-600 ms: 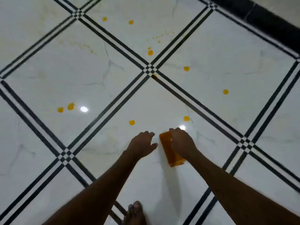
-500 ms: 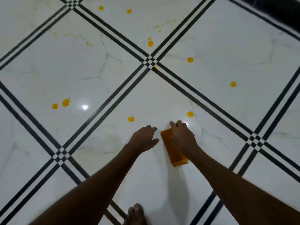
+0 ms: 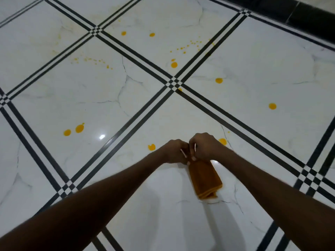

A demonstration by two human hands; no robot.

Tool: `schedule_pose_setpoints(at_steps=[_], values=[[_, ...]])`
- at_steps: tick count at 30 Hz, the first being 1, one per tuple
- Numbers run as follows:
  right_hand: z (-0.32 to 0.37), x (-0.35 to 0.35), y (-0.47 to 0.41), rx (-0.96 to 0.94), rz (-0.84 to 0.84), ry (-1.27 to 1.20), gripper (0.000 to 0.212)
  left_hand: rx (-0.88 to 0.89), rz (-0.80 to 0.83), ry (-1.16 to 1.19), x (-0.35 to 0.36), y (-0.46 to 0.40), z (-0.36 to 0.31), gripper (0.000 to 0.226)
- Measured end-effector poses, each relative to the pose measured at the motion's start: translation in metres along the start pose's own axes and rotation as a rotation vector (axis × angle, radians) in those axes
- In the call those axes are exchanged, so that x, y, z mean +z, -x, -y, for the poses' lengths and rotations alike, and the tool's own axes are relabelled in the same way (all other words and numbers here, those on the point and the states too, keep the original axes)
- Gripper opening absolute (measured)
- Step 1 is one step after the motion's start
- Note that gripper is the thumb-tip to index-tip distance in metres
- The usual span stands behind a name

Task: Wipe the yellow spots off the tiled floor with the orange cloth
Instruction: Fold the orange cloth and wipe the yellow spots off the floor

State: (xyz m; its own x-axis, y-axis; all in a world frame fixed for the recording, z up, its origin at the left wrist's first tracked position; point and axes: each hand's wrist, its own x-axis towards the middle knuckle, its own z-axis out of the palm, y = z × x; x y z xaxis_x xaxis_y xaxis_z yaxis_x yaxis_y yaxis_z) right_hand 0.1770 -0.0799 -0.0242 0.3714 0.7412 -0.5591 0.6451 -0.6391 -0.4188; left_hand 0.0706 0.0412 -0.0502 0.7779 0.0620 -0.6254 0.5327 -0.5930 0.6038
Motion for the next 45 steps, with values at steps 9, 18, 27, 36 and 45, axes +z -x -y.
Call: schedule_pose_setpoints(at_steps=[9, 18, 27, 36, 45], values=[[0.017, -0.048, 0.009, -0.065, -0.238, 0.0, 0.017, 0.083, -0.257, -0.331, -0.043, 0.032, -0.02, 0.044], [0.032, -0.099, 0.039, -0.21, -0.256, 0.006, 0.015, 0.087, -0.372, -0.258, -0.1, 0.1, -0.039, 0.026], [0.058, -0.099, 0.024, -0.251, -0.543, -0.107, 0.006, 0.035, -0.605, -0.102, -0.138, 0.129, -0.02, 0.017], [0.046, 0.037, 0.023, -0.179, -0.287, 0.282, 0.01, -0.128, -0.403, -0.381, -0.016, 0.117, 0.065, 0.035], [0.082, 0.093, -0.06, -0.175, -0.32, 0.344, 0.074, -0.35, -0.579, -0.314, -0.055, 0.104, 0.143, 0.048]])
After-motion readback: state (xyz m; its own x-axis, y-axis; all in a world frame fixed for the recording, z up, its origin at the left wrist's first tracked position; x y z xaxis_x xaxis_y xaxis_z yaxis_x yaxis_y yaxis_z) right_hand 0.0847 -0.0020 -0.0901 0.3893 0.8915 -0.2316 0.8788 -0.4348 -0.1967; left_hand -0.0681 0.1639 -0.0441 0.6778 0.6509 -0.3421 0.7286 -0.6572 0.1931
